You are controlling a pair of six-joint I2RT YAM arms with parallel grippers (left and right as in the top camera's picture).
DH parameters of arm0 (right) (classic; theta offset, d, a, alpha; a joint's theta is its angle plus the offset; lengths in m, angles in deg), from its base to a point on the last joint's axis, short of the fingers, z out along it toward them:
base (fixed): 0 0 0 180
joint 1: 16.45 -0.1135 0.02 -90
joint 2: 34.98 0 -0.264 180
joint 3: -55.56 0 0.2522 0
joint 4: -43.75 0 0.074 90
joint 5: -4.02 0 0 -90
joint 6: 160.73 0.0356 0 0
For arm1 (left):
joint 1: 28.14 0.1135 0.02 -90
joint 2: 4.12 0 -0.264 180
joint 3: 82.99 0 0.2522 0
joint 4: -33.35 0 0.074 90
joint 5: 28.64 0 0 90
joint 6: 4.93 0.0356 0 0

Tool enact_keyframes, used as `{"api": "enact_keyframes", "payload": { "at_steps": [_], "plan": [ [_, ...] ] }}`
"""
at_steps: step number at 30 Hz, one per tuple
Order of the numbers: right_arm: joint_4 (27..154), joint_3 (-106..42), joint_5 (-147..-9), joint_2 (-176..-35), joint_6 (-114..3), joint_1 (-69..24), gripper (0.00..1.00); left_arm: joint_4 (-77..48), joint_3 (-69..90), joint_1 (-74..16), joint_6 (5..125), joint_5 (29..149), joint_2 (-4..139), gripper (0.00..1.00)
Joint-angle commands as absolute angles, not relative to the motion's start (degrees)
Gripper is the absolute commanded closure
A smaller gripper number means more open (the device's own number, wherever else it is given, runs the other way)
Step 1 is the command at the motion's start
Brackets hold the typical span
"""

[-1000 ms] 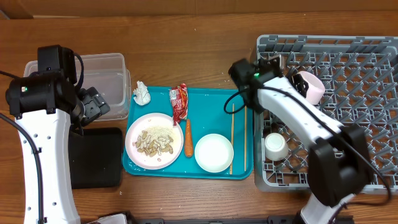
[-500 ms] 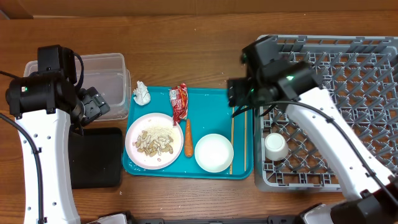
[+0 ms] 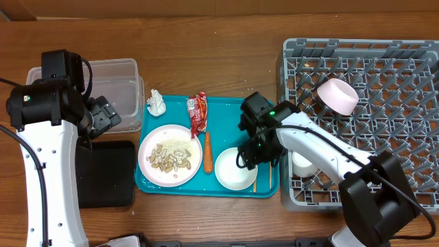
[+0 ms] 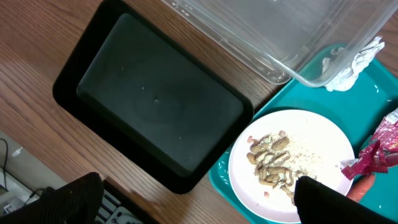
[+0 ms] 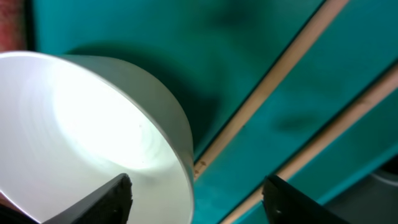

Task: Sort waste into correct bins and load items into the dishwasher
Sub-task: 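Grasp the white bowl on the tray with right gripper, then carry the white bowl into the rack beside the pink bowl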

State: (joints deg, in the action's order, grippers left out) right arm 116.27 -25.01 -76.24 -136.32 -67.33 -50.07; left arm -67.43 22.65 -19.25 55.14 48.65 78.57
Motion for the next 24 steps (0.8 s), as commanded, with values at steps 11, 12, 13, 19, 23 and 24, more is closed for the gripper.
{"api": "enact_keyframes", "payload": {
  "at_steps": [11, 12, 13, 19, 23, 24],
  "plan": [
    [114.2, -29.8, -77.9, -135.3, -65.8, -50.0, 0.96, -67.3, 23.6, -19.1, 54.2, 47.4, 78.0, 0.00],
    [115.8, -32.4, -78.9, -134.5, -65.5, -50.0, 0.96, -67.3, 23.6, -19.1, 54.2, 47.4, 78.0, 0.00],
    [117.1, -34.8, -80.2, -133.9, -64.5, -50.0, 0.96, -67.3, 23.6, -19.1, 54.2, 47.4, 78.0, 0.00],
    [124.3, -50.2, -107.2, -128.8, -51.2, -49.2, 0.96, -67.3, 23.6, -19.1, 54.2, 47.4, 78.0, 0.00],
    [125.3, -52.6, -134.1, -126.1, -43.6, -46.7, 0.96, -67.3, 23.6, -19.1, 54.2, 47.4, 78.0, 0.00],
    [125.8, -52.6, -140.4, -126.0, -41.7, -45.6, 0.96, -67.3, 23.6, -19.1, 54.2, 47.4, 78.0, 0.00]
  ]
}}
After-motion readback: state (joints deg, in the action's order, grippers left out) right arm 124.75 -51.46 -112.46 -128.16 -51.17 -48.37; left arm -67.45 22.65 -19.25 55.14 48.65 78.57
